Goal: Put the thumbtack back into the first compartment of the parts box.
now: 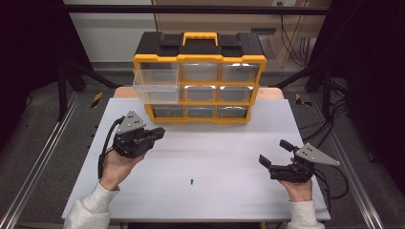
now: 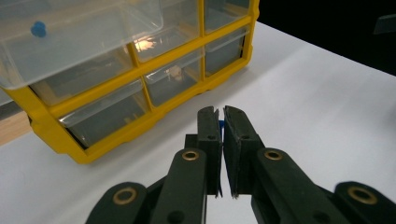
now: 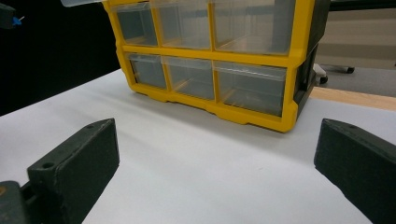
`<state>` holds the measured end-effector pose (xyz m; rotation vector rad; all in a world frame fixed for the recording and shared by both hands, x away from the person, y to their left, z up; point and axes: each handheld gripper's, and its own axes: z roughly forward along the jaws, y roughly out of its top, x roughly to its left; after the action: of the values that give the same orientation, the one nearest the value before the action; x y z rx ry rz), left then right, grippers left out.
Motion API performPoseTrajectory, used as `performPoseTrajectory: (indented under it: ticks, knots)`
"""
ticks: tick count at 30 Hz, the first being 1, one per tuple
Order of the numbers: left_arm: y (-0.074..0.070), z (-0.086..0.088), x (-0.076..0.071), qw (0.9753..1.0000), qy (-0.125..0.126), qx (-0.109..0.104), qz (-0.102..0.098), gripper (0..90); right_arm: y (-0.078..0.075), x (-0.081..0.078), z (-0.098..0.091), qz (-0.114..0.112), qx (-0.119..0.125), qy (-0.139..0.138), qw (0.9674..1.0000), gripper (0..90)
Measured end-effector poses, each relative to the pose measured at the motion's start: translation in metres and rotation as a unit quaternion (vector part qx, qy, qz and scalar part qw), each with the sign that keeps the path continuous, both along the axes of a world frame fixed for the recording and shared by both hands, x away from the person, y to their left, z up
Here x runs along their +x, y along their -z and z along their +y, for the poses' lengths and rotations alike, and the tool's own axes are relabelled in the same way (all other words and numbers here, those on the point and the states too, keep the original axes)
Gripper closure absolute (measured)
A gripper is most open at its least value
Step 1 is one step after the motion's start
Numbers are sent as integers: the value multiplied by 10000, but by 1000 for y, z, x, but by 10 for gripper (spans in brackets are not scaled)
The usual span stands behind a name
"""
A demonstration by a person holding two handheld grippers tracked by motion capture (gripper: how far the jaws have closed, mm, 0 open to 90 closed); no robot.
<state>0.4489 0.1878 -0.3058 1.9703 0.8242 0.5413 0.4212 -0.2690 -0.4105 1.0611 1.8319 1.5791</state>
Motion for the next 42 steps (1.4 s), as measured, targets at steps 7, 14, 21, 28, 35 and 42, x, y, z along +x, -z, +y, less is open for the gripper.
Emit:
performPoseTrajectory:
  ticks: [7, 14, 21, 28, 35, 42]
  knots:
    - [-11, 4, 3, 10000, -19, 27, -73, 851, 0, 0, 0, 12, 0, 1, 10000, 5]
    - [-20, 6, 4, 9999, -55, -34, -153, 851, 0, 0, 0, 7, -14, 6, 10000, 5]
    - [-29, 10, 8, 9997, -88, -97, -221, 851, 0, 0, 0, 2, -7, -2, 10000, 5]
    - [-40, 13, 9, 9993, -119, -151, -306, 850, 0, 0, 0, -7, -17, -1, 10000, 5]
    - [-58, 13, 11, 9985, -158, -215, -482, 850, 0, 0, 0, -12, -22, -11, 10000, 5]
    - [-68, 12, 17, 9982, -190, -196, -526, 850, 0, 0, 0, -8, -17, -17, 10000, 5]
